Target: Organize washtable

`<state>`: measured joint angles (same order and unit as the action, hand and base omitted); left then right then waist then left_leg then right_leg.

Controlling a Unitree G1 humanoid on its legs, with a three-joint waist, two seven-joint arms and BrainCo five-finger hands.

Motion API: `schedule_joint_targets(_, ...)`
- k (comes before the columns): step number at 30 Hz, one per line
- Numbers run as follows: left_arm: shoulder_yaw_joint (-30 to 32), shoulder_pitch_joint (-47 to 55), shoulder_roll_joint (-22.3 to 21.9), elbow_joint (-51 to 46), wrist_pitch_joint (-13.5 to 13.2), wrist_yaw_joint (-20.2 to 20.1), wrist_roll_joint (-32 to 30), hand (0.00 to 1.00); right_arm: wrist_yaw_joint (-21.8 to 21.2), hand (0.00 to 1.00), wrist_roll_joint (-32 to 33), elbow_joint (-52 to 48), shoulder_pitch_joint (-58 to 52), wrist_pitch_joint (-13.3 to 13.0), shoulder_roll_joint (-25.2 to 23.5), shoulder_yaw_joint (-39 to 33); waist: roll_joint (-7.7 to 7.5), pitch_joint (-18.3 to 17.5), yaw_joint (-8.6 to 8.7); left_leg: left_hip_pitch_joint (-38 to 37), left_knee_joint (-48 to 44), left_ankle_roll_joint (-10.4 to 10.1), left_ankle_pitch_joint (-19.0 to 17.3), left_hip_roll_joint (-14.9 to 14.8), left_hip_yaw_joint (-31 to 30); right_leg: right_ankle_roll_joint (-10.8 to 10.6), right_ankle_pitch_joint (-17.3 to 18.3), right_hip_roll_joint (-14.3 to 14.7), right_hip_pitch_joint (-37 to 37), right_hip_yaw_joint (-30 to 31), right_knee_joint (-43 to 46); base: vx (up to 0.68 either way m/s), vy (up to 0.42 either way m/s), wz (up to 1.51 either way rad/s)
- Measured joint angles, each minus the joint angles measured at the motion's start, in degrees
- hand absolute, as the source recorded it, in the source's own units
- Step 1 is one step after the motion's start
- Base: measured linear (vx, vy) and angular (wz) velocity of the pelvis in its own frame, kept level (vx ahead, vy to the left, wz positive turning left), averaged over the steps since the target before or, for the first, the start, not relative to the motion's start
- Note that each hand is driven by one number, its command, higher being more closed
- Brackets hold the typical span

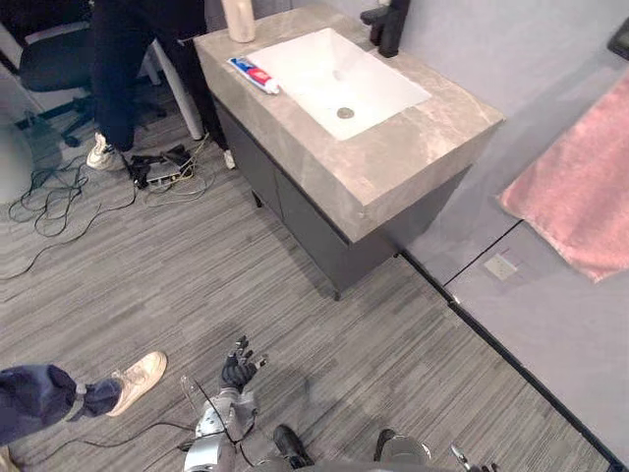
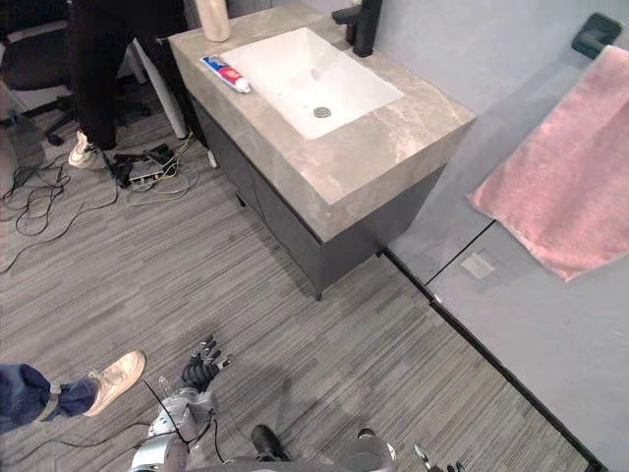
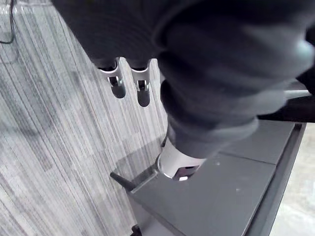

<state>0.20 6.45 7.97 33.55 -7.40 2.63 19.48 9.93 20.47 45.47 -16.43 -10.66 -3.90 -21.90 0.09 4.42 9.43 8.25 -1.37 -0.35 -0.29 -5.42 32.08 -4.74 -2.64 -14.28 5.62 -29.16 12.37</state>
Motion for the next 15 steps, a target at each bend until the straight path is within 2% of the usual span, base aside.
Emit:
schedule_joint_targets(1,1.19,-0.22,0.64,-0.04,-0.02,0.12,0.00,0.00,-0.04,0.00,-2.18,-0.39,0.89,0.03,0.19,1.79,-0.57,0.54,-1.00,0.07,0.32,0.51,0.33,0.42,-0.36,0.13,-0.09,-0.23,0.06,-0.16,0.00,-0.04,0.001,0.20)
schedule_joint_targets(3,2.82,-0.17,1.58,-0.46,-0.38,0.20,-0.07,0.00,-0.04,0.00,-6.31,-1.41,2.34,0.30,0.23,3.96,-0.95,1.22,-1.47,1.34,-0.21,0.59,0.37,0.94,-1.72,0.12,-0.10,-0.84,0.14,-0.96,0.12,-0.05,-0.028,0.34)
schedule_joint_targets(5,3.95,-0.29,1.72,-1.25,-0.52,0.33,-0.53,0.00,-0.03,0.00,-9.22,-1.74,3.80,0.58,0.16,4.04,-1.07,2.41,-2.80,1.92,-0.56,0.76,-0.69,1.19,-2.27,0.03,-0.24,-1.26,0.20,-0.91,0.67,-0.05,-0.023,0.27)
schedule_joint_targets(7,5.04,0.04,0.75,-2.72,-0.82,1.01,-1.05,0.00,-0.03,0.00,-10.41,-2.14,3.82,0.98,0.49,4.01,-0.22,2.97,-4.27,3.44,-1.03,2.91,-2.84,0.91,-2.27,0.26,-1.13,-1.01,0.46,-0.26,0.52,-0.06,0.035,0.37)
schedule_joint_targets(8,5.23,0.02,0.09,-2.80,-0.91,1.42,-1.21,0.00,-0.03,0.00,-10.97,-2.78,3.61,1.30,0.47,3.97,0.45,3.20,-4.05,3.23,-0.40,1.92,-4.08,1.27,-1.13,1.70,-3.51,-1.13,1.77,3.62,1.06,0.00,0.062,0.61)
schedule_joint_targets(9,5.22,0.17,-0.14,-3.15,-1.00,1.48,-1.28,0.00,-0.07,0.00,-11.03,-3.81,3.06,1.26,0.42,4.08,0.64,3.30,-3.93,4.47,-3.86,3.45,-4.90,0.36,-0.52,1.59,-3.31,-1.23,2.73,7.34,2.66,0.13,0.080,0.73)
schedule_joint_targets(10,5.43,0.78,-1.15,-3.64,-1.49,1.62,-1.80,0.00,-0.11,0.00,-11.20,-5.82,2.59,1.27,0.68,4.11,1.49,3.93,-3.89,5.50,-6.50,4.82,-5.33,-0.04,-2.34,1.95,-2.34,-0.16,4.48,14.94,7.23,0.09,0.058,0.74)
schedule_joint_targets(12,4.89,0.98,-1.97,-4.15,-1.80,1.63,-2.33,0.00,-0.13,0.00,-11.60,-6.83,1.76,1.20,0.89,4.10,1.88,4.01,-3.03,5.35,-5.04,4.66,-5.20,1.48,-6.04,2.42,2.48,2.18,5.92,24.40,11.37,0.10,0.095,1.05)
schedule_joint_targets(13,4.80,0.96,-2.18,-4.36,-1.93,1.49,-2.68,0.00,-0.13,0.00,-11.71,-6.83,1.10,1.18,1.03,4.59,1.63,3.87,-2.50,4.63,-3.31,3.74,-4.43,2.78,-8.56,1.48,6.66,4.69,5.77,29.57,13.71,0.12,0.092,1.32)
schedule_joint_targets(14,5.05,1.47,-2.03,-4.35,-1.97,1.49,-3.00,0.00,-0.17,0.00,-12.17,-6.77,0.55,1.13,1.06,5.32,1.47,3.82,-2.67,3.58,-1.61,3.85,-3.52,4.13,-10.71,0.85,10.25,7.04,5.65,31.90,14.57,0.11,0.068,1.20)
schedule_joint_targets(15,5.10,1.58,-2.18,-4.35,-1.99,1.53,-3.20,0.00,-0.19,0.00,-12.18,-6.75,0.48,1.06,1.20,5.81,0.86,3.47,-2.73,2.89,-0.75,4.67,-2.85,4.66,-11.89,0.92,12.00,8.47,5.59,32.80,14.37,0.08,0.020,0.89)
